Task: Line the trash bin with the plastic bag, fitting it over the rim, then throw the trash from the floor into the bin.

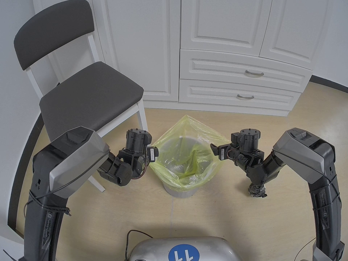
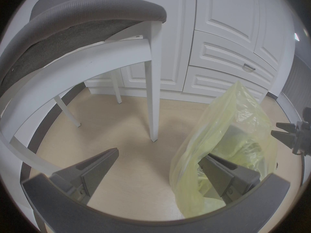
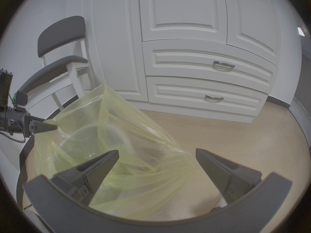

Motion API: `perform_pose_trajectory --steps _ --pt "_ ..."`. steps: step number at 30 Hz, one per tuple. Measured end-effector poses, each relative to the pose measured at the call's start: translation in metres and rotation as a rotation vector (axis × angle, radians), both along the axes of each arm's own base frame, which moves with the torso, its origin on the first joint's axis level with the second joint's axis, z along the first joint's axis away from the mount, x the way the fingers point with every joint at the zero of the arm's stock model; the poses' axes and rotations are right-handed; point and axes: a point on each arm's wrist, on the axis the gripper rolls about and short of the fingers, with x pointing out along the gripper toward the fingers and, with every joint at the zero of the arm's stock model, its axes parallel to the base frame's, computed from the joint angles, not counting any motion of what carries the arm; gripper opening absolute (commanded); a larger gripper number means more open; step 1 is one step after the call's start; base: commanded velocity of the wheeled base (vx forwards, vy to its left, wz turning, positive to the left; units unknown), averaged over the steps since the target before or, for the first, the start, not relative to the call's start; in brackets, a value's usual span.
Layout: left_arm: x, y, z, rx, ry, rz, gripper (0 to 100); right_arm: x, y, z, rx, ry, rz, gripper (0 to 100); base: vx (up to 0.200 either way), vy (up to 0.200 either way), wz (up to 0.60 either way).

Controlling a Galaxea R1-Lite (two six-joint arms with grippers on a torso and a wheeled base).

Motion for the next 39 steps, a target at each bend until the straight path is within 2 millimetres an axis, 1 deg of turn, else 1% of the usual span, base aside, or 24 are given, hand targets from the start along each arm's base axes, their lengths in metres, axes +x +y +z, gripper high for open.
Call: perform_pose_trajectory --steps 8,13,18,24,28,39 --pt "0.018 0.014 0.001 -0.023 -0.031 0.053 100 0.014 -0.008 -0.005 0.014 -0.016 -0.029 100 0.000 0.000 0.00" --pt "0.024 0.019 0.000 -0.035 -0.038 0.072 100 0.021 -0.011 -0.008 0.030 -0.030 -0.041 100 0.000 0.000 0.00" --pt "0.030 0.025 0.001 -0.041 -0.048 0.089 100 0.031 -0.010 -0.007 0.083 -0.059 -0.054 100 0.000 0.000 0.00" --pt "0.036 0.027 -0.001 -0.040 -0.069 0.125 100 0.042 -0.005 -0.007 0.157 -0.105 -0.067 100 0.000 0.000 0.00" --pt "0.042 0.026 -0.006 -0.032 -0.086 0.159 100 0.049 -0.003 -0.013 0.190 -0.117 -0.073 100 0.000 0.000 0.00" --pt "0.049 0.028 -0.018 -0.030 -0.084 0.172 100 0.060 -0.003 -0.034 0.193 -0.118 -0.082 100 0.000 0.000 0.00"
